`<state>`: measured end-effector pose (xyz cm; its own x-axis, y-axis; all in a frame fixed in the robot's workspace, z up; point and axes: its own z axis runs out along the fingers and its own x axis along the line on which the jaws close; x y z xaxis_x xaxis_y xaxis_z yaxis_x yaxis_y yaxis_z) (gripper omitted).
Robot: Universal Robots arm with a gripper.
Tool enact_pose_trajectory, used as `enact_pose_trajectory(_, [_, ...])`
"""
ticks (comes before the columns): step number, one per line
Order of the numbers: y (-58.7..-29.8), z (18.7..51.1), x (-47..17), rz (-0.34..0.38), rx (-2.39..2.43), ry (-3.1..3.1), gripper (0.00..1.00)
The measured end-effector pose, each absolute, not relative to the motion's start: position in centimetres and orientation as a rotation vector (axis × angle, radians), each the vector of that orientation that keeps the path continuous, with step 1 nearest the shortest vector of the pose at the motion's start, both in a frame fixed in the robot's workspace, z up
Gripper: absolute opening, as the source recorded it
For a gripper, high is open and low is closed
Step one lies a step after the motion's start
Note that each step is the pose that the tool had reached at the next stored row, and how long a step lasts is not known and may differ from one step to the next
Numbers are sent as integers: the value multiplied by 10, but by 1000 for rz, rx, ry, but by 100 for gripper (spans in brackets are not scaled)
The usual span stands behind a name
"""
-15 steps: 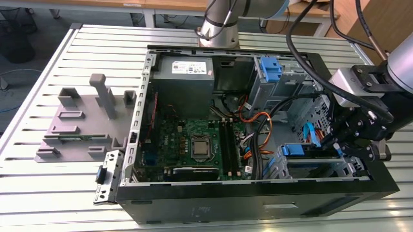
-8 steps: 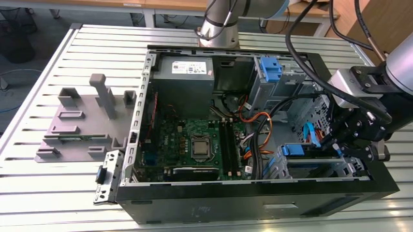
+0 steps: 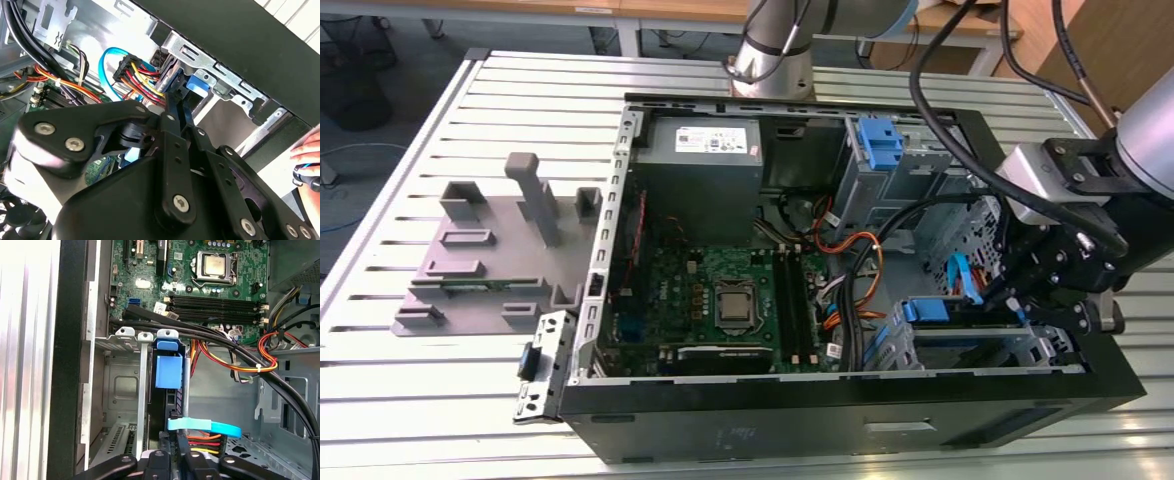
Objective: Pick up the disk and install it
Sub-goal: 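Insert the second disk wire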
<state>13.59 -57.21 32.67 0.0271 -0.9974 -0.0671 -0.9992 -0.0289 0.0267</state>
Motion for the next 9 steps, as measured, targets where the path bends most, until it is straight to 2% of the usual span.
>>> enact_pose_trajectory(2, [-572,326,136,104,-2231,2170,17])
enact_pose_trajectory(3, [-572,327,136,103,-2231,2170,23])
enact_pose_trajectory(9, [-572,336,136,102,-2232,2170,23])
